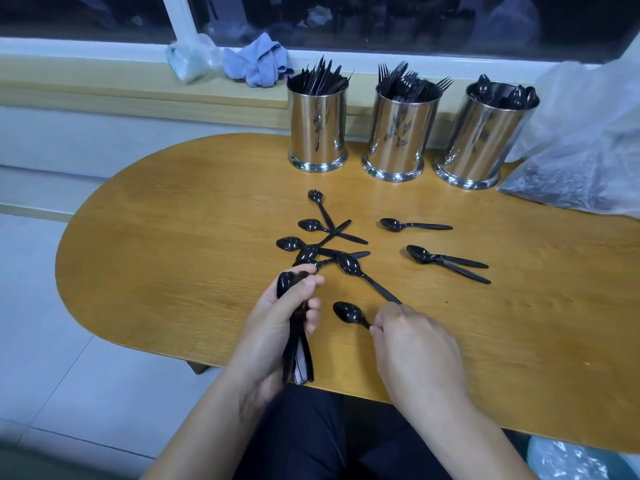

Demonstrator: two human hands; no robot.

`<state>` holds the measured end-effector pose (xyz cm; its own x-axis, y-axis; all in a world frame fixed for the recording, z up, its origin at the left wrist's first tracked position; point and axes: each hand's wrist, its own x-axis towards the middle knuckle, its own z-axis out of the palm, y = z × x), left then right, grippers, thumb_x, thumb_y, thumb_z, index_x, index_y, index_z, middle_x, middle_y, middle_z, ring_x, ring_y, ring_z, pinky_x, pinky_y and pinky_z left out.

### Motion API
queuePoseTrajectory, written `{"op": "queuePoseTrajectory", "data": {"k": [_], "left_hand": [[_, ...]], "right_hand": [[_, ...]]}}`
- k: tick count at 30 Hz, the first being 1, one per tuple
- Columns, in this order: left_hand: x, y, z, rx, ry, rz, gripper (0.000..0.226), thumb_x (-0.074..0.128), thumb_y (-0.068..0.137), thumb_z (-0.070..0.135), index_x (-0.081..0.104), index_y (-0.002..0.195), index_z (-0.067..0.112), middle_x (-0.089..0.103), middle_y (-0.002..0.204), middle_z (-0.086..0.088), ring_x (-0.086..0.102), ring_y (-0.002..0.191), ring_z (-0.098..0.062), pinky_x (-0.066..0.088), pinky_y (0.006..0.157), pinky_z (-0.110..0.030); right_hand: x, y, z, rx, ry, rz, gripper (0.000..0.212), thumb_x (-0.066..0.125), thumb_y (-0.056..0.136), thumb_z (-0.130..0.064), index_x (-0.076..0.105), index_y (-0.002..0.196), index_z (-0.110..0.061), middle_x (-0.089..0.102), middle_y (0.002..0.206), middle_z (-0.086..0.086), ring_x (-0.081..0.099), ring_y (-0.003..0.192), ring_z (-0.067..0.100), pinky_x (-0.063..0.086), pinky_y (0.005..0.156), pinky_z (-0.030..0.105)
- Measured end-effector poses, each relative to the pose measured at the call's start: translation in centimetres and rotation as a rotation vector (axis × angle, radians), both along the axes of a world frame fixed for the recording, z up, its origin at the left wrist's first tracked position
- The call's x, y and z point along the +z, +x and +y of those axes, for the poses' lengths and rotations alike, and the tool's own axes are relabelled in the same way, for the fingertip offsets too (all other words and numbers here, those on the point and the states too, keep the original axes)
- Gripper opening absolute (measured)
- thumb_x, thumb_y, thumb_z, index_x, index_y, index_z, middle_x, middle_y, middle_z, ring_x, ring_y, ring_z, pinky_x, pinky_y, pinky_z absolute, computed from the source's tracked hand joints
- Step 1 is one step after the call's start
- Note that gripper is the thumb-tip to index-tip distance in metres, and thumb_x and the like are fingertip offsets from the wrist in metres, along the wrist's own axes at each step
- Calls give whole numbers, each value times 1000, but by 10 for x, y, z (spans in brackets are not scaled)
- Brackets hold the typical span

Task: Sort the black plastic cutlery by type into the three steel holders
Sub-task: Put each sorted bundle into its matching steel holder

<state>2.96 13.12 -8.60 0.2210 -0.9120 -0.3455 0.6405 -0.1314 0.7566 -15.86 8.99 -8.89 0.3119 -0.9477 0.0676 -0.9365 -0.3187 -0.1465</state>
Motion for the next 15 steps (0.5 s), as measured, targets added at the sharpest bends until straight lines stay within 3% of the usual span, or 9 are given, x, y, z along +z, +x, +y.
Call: {"op": "queuePoseTrajectory", "data": {"k": [3, 5, 8, 10, 13, 15], "left_hand": [[0, -2, 0, 33, 10, 40, 39, 74, 104, 21, 69, 141, 9, 79, 132, -15, 73, 88, -12, 63, 75, -21], [0, -1, -1, 23, 20, 51, 35, 70, 107, 22, 69, 140, 9, 79, 127, -12, 67, 82, -12, 56, 62, -19], [-6, 4, -3, 1, -29, 124, 25, 68, 109, 18, 72, 132, 12, 64, 105, -7, 38, 68, -11, 33, 47, -18], [-9, 7, -5, 9, -69, 169, 20, 65, 109, 15, 72, 128, 16, 55, 98, -4, 29, 68, -11, 28, 45, -19], [-11, 9, -6, 10, -134, 225, 10, 66, 111, 23, 70, 120, 19, 54, 97, -2, 31, 68, -8, 30, 45, -18], [-12, 9, -6, -1, -146, 152, 11, 67, 111, 30, 69, 116, 19, 55, 99, -3, 33, 69, -9, 31, 48, -18]], "right_hand": [[-5, -4, -4, 40, -4, -44, 13, 62, 108, -32, 65, 97, -26, 67, 89, -9, 63, 77, 17, 36, 70, 27], [-8, -6, -5, 55, -29, -60, 10, 59, 109, -29, 64, 100, -26, 66, 93, -9, 63, 83, 16, 38, 75, 28], [-16, -6, -6, 71, -79, -71, 10, 61, 105, -22, 62, 96, -25, 59, 90, -8, 57, 81, 17, 40, 74, 33], [-21, -7, -5, 98, -135, -79, 10, 60, 103, -19, 62, 94, -23, 55, 90, -7, 52, 80, 18, 44, 73, 36], [-24, -6, -2, 103, -202, -77, 9, 57, 102, -18, 61, 96, -23, 51, 92, -6, 48, 81, 19, 41, 72, 37], [-26, -6, -2, 100, -217, -63, 9, 56, 102, -17, 61, 97, -23, 50, 92, -6, 46, 80, 19, 39, 72, 37]]}}
